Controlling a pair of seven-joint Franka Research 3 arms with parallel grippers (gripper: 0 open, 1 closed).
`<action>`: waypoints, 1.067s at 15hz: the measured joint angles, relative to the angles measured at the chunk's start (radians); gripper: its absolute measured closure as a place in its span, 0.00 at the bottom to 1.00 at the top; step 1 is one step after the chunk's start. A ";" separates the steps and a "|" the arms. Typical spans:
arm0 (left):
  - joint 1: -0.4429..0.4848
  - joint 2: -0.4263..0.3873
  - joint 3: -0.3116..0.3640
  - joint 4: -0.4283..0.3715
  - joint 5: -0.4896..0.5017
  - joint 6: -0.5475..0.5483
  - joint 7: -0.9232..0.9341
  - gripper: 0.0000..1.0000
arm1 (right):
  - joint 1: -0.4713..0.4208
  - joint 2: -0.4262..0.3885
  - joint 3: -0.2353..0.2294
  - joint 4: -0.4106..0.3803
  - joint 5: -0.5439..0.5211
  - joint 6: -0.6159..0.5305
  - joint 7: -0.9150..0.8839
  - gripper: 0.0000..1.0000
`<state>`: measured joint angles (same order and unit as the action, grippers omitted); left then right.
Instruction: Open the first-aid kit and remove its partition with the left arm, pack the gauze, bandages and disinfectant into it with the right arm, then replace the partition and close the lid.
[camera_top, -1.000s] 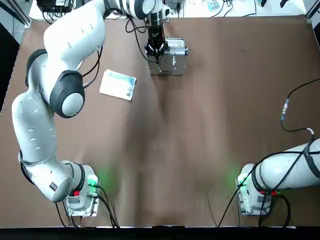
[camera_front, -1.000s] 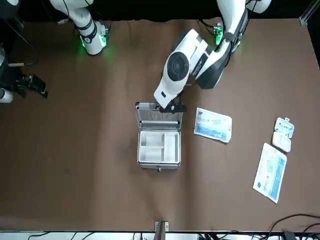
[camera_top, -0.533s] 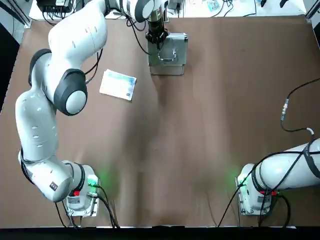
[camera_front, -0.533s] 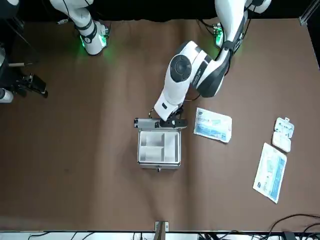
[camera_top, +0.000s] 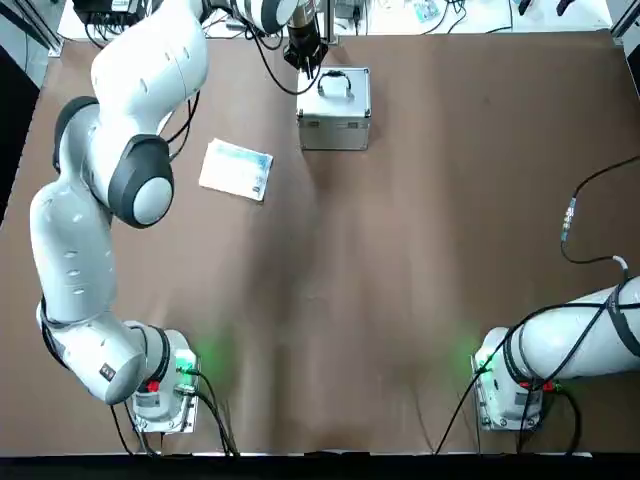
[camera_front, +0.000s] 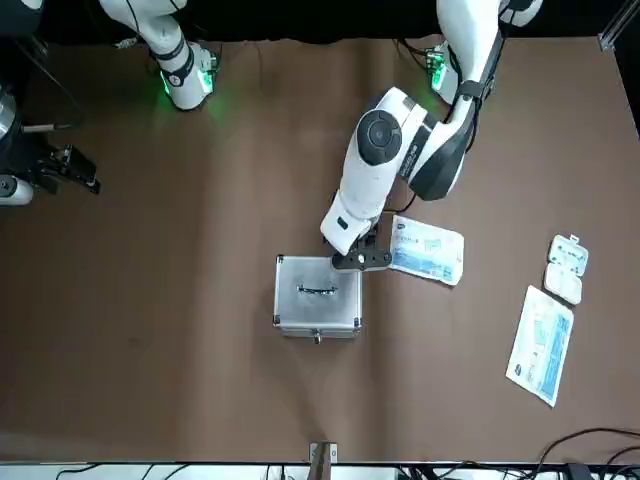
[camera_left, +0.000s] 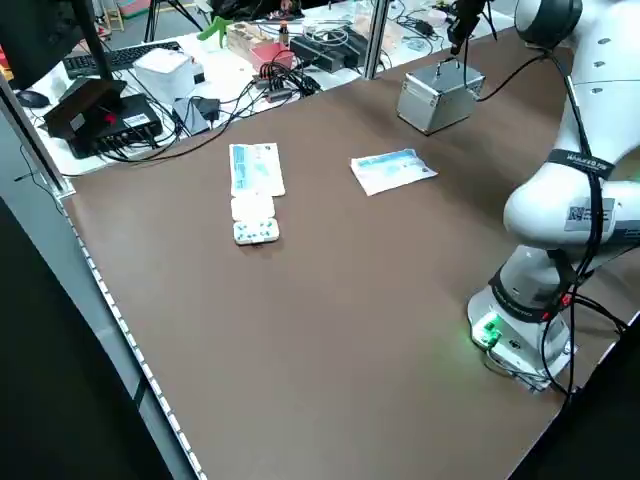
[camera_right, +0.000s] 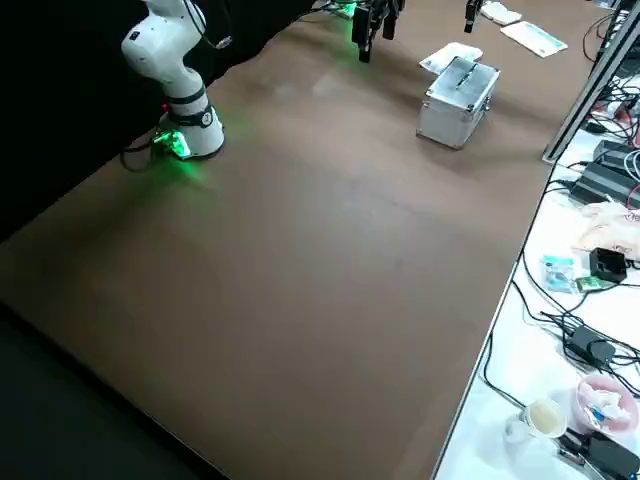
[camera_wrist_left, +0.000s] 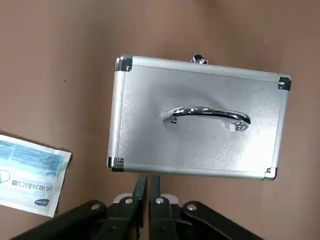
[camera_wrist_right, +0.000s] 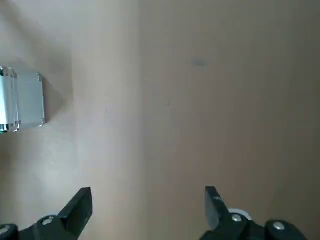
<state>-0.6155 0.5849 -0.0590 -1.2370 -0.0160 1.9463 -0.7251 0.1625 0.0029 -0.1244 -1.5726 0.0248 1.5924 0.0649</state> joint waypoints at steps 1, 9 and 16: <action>0.000 0.000 0.000 0.000 0.000 0.000 0.000 0.90 | 0.000 0.000 0.000 0.000 0.000 0.000 0.000 0.01; 0.041 -0.092 0.000 0.011 0.001 -0.161 0.148 0.25 | 0.000 0.000 -0.001 0.000 0.000 0.000 0.000 0.01; 0.262 -0.297 0.001 0.014 0.001 -0.494 0.532 0.00 | -0.015 0.000 -0.013 0.006 -0.001 -0.001 0.001 0.01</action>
<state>-0.3537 0.2882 -0.0582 -1.2233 -0.0148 1.4520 -0.1934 0.1471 0.0027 -0.1373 -1.5669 0.0240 1.5912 0.0656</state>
